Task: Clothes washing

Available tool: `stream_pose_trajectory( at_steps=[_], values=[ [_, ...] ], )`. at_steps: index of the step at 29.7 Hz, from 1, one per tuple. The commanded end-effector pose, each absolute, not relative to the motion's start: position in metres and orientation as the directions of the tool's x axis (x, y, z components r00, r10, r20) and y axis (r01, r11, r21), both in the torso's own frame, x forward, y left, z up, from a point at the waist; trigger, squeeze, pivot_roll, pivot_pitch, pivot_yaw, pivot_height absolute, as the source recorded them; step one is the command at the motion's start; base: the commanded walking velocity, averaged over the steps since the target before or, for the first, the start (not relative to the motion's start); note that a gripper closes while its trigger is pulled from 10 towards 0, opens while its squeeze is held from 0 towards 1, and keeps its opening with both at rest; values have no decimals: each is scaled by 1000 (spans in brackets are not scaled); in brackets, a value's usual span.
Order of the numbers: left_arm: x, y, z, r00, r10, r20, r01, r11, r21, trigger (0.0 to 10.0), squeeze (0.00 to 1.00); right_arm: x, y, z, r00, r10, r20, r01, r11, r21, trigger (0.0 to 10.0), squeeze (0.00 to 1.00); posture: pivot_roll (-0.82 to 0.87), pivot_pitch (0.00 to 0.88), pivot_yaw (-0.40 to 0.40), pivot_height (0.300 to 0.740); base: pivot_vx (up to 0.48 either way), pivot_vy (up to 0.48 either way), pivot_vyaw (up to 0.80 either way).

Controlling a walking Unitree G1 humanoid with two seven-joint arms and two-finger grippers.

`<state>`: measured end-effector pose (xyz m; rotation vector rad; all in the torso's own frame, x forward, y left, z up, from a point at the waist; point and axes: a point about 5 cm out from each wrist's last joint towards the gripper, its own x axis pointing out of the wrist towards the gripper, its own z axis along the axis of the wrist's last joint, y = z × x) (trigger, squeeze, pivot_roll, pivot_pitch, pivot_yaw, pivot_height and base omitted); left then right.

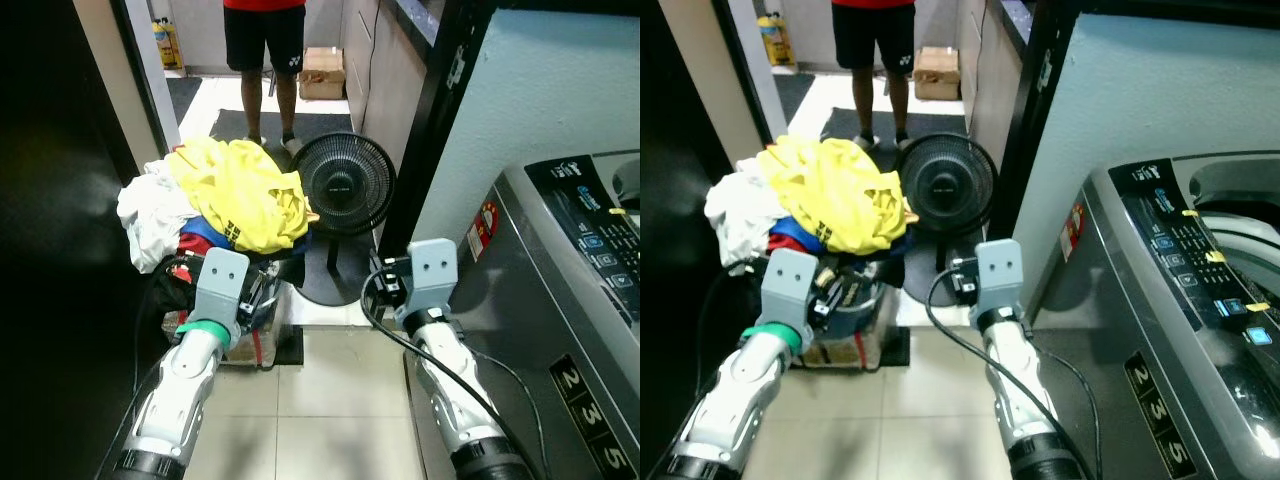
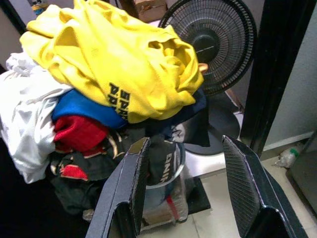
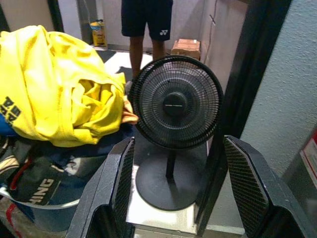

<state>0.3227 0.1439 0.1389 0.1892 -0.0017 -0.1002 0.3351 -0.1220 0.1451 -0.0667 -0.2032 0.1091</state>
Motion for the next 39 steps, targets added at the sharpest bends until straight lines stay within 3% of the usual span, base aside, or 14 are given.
stream_pose_trajectory(
  at_steps=[1,27,39],
  values=[
    [322,142,134,994,-102,-24,105,977,188,10000,0,332,-123,143,974,105,200,-93,993,-72,10000,0,-19,56,58,740,0,0,0],
    [320,148,130,996,-90,-11,90,969,230,10000,0,332,-124,143,973,109,206,-93,992,-86,10000,0,-10,33,65,740,0,0,0],
    [325,151,129,999,-38,-18,41,975,220,10000,0,330,-117,142,968,134,212,-111,987,-117,10000,0,-10,42,66,740,419,0,610]
  ],
)
